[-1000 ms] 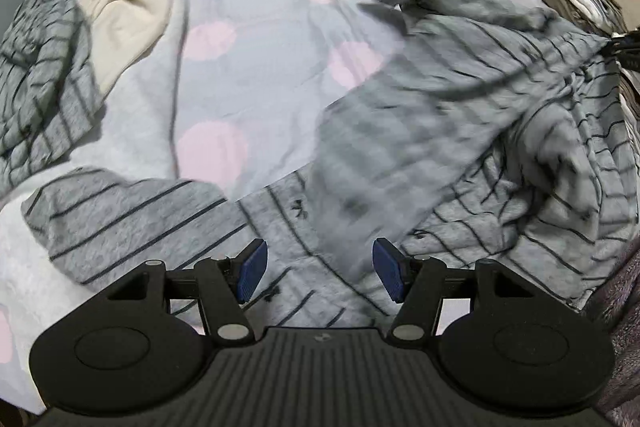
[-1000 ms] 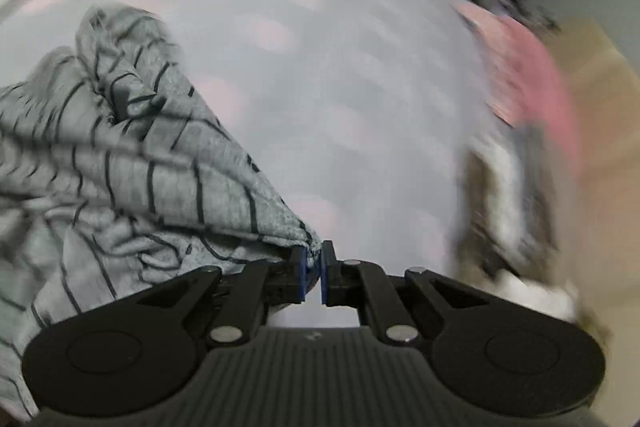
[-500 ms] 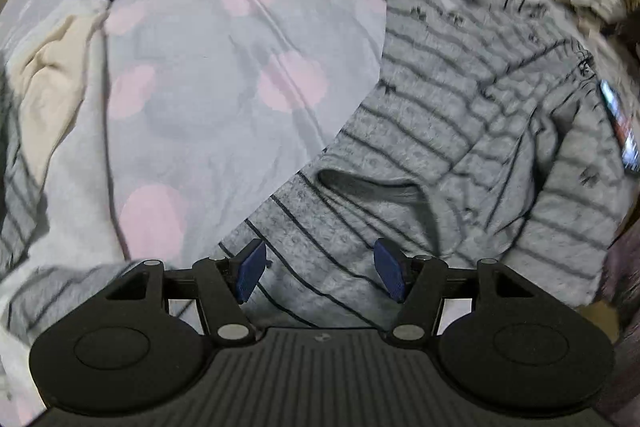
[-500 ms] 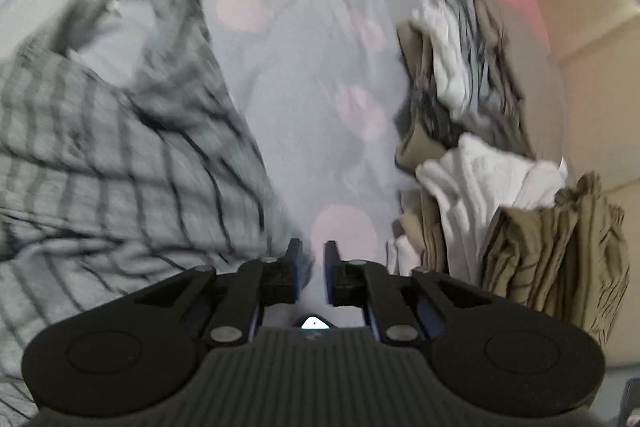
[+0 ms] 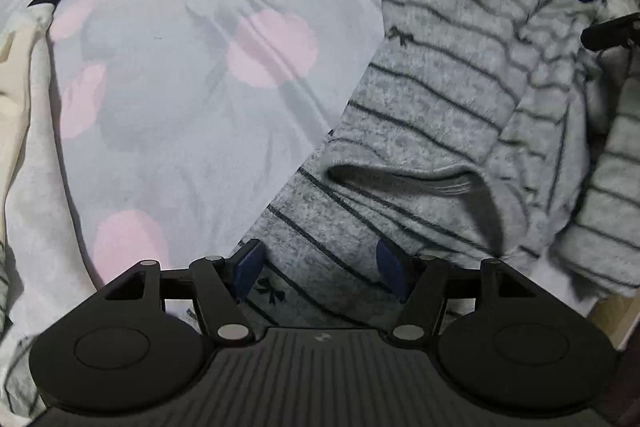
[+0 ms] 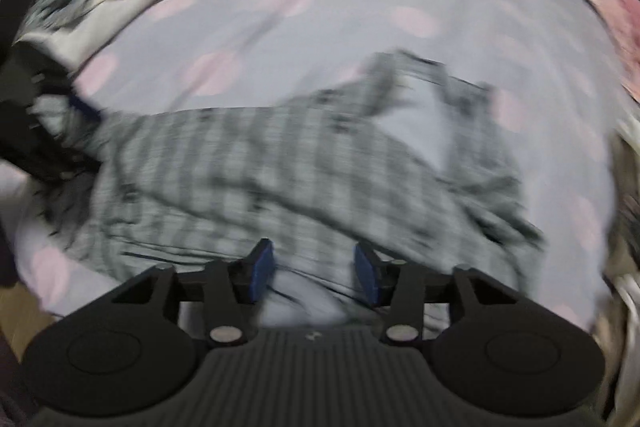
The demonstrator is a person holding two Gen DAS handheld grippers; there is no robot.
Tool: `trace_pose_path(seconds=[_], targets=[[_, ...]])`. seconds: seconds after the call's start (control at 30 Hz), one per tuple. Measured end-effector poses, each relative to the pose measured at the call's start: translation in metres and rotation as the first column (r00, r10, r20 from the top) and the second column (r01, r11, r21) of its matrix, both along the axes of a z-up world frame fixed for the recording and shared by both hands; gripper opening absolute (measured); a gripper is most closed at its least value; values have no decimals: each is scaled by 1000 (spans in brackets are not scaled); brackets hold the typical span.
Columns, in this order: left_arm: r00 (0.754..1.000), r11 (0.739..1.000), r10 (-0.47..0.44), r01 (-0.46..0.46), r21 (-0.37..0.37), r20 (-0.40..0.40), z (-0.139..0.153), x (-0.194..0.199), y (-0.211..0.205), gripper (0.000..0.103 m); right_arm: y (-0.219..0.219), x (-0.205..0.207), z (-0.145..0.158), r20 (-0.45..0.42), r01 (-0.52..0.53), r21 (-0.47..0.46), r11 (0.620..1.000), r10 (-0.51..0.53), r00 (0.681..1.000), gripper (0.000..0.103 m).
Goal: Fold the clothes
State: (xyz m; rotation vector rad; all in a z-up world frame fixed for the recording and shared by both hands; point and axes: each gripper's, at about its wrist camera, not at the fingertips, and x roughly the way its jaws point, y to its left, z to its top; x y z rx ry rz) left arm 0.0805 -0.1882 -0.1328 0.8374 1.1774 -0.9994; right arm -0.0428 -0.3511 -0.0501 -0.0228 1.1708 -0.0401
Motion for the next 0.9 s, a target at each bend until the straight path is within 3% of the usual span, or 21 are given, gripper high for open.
trace_pose_path(seconds=[0.13,0.23,0.3,0.33,0.37,0.4,0.43,0.47,0.53,0.7,0.9], targets=[[1000,1000,-21,21,6,17,-6,-5,-3,61,33,26,-14,-6,-111,0,994,111,994,58],[999,999,-36,36,11,29,-10,-9,-5,59,52,43,-34,-73,-169,-25,985,167,983,63],[998,999,-47,46,14,37,-13,-12,-6,45,62,49,-50,-132,-183,-76,980,172,976,60],[998,999,-51,50,13,37,-13,-13,-6,40,66,51,-55,-152,-190,-93,977,174,973,43],[998,999,-51,51,5,28,-13,-15,-5,27,68,52,-58,-162,-196,-113,974,177,971,24],[999,999,-51,51,-3,18,-12,-17,-5,16,70,52,-58,-164,-201,-129,971,179,970,20],[999,999,-51,51,-11,8,-12,-19,-4,14,71,53,-55,-160,-200,-126,972,179,971,15],[999,999,-48,48,-18,2,-11,-21,-3,12,70,54,-51,-154,-190,-117,975,172,973,8],[1000,999,-20,21,-28,9,-9,-21,0,4,68,53,-40,-129,-166,-108,980,152,980,6],[998,995,54,-53,-84,19,8,-18,16,2,61,40,-8,-34,-108,-148,983,104,994,4],[977,969,197,-181,-167,80,38,-5,39,2,6,15,25,69,127,-271,954,-112,991,4]])
